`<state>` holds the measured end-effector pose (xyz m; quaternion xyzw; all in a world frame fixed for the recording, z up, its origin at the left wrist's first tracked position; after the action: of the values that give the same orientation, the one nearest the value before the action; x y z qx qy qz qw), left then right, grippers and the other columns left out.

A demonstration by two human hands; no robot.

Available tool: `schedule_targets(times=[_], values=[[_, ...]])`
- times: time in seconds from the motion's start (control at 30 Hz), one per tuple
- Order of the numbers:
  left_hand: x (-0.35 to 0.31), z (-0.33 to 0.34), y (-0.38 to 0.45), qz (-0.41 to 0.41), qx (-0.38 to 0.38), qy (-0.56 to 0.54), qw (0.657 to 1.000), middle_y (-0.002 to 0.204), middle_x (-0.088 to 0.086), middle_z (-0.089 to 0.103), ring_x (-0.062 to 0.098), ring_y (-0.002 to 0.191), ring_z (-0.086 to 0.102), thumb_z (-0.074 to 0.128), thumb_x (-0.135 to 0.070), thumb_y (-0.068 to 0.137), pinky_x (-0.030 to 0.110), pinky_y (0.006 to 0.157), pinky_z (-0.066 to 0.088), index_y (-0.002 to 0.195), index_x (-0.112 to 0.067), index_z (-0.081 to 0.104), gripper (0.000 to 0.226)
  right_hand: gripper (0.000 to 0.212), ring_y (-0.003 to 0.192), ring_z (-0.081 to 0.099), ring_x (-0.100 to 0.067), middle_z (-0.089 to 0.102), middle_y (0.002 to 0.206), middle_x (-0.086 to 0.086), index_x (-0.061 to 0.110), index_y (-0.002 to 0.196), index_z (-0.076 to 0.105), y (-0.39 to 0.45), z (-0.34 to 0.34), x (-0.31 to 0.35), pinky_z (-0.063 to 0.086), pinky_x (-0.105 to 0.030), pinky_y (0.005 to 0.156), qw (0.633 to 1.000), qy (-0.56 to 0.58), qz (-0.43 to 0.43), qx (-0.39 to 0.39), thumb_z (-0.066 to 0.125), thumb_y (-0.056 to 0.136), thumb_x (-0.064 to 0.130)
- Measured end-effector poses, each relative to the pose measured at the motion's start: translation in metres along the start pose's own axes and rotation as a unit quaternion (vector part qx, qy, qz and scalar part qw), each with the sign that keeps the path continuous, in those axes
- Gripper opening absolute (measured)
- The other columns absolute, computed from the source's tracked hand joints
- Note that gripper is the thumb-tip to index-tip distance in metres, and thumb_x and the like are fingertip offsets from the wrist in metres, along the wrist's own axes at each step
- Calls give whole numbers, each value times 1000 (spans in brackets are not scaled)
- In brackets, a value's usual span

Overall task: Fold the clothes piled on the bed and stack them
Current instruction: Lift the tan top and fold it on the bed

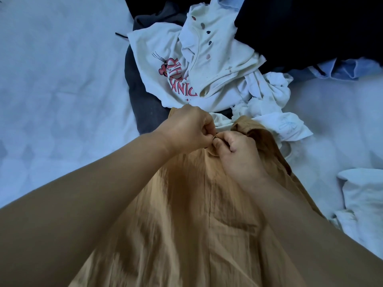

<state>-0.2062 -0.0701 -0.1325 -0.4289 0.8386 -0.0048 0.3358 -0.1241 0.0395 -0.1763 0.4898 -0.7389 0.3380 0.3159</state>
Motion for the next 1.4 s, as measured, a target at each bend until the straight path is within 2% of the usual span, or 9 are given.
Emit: schedule_targets(times=[0.17, 0.3, 0.43, 0.63, 0.87, 1.07, 1.2, 1.3, 1.4], values=[[-6, 5, 2, 20, -8, 119, 993, 73, -11, 55, 11, 83, 56, 58, -22, 85, 28, 79, 43, 93, -21, 67, 12, 15, 73, 60, -6, 68, 83, -2, 7, 91, 68, -4, 2, -2, 42, -5, 60, 995, 81, 50, 16, 54, 94, 11], [-13, 8, 0, 54, -21, 210, 976, 90, -5, 62, 19, 88, 58, 51, -30, 89, 29, 70, 35, 99, -25, 63, 16, 18, 66, 59, -6, 67, 67, 1, 11, 78, 67, -7, -1, -3, 47, -20, 62, 970, 206, 122, 32, 55, 90, 7], [-12, 13, -2, 102, -21, 278, 955, 101, -1, 63, 22, 91, 58, 46, -29, 93, 33, 70, 39, 108, -17, 59, 22, 23, 49, 53, 2, 59, 54, 2, 6, 72, 65, -9, -7, 0, 43, -11, 54, 940, 307, 138, 50, 55, 93, 9], [2, 19, -7, 147, -31, 169, 974, 98, 5, 64, 25, 90, 59, 51, -20, 92, 40, 76, 47, 106, -13, 64, 20, 18, 47, 51, 0, 55, 53, -2, 1, 74, 64, -10, -7, -2, 46, -14, 57, 931, 336, 135, 44, 59, 91, 6], [12, 29, -8, 243, -139, 148, 949, 63, 6, 64, 28, 53, 61, 43, -27, 82, 36, 45, 51, 74, -7, 71, 35, 15, 68, 65, -6, 69, 67, 3, 13, 74, 69, -15, -1, -6, 52, -21, 67, 954, 279, 108, -14, 62, 84, 3], [25, 25, -11, 207, -193, 150, 947, 68, 8, 63, 30, 57, 60, 41, -28, 87, 39, 51, 49, 79, -4, 67, 37, 14, 78, 59, -11, 63, 81, 4, 14, 82, 69, -9, -18, 8, 48, -28, 70, 996, -16, -82, -32, 69, 82, 28], [36, 3, -13, 123, -167, 165, 964, 93, 9, 64, 35, 77, 62, 43, -45, 83, 38, 64, 46, 104, -9, 65, 47, 26, 82, 48, -20, 45, 82, 6, 19, 79, 49, 17, -62, 20, 32, -31, 63, 932, -355, -67, 22, 60, 77, 42], [44, -11, -3, 69, -160, 243, 954, 105, 8, 58, 35, 88, 58, 55, -27, 84, 37, 61, 42, 107, -13, 64, 29, 17, 92, 50, -29, 44, 98, -1, 15, 94, 56, 35, -83, 18, 35, -33, 66, 907, -415, -62, 15, 59, 81, 26], [38, -14, 9, 79, -198, 221, 952, 114, 12, 58, 39, 102, 52, 62, -25, 74, 44, 81, 38, 82, -17, 72, 15, 18, 112, 40, -33, 43, 124, -9, 15, 98, 62, 44, -89, 18, 35, -38, 82, 900, -430, -65, -28, 63, 82, 22]])
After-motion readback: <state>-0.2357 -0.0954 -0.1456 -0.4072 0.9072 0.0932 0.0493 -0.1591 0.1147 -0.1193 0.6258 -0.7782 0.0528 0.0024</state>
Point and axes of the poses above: each hand's wrist, its own y-axis towards the middle knuckle, its own z-axis out of the palm, x = y × z, the point moved 1 cm from there along y, towards the middle knuckle
